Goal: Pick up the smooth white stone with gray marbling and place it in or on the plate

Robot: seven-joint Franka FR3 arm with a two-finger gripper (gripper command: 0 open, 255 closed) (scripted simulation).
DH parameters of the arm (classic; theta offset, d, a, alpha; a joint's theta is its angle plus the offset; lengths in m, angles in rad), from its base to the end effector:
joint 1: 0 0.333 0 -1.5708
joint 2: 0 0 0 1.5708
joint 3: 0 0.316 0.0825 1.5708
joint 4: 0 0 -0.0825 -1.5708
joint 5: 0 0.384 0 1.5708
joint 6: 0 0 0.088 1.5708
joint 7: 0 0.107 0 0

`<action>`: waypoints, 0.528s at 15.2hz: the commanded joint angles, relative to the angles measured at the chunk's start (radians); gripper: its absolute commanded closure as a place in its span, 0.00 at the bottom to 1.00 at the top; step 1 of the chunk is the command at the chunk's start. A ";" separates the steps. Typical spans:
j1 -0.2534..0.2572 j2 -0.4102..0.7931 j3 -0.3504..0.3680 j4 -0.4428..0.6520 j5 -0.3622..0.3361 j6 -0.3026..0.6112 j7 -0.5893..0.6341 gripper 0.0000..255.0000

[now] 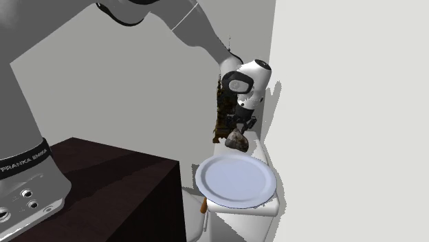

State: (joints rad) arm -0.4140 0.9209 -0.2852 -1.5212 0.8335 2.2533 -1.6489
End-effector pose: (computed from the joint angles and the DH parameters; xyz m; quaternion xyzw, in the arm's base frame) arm 0.5572 -0.4074 0.1167 -0.9551 -0.2257 -0.1486 0.1220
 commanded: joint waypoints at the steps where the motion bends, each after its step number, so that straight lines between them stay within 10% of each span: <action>1: 0.002 -0.008 -0.003 -0.005 -0.004 -0.005 0.004 1.00; 8: 0.017 -0.081 -0.026 -0.037 -0.030 -0.043 0.031 1.00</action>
State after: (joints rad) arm -0.3992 0.8513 -0.3064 -1.5530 0.8089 2.2168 -1.6239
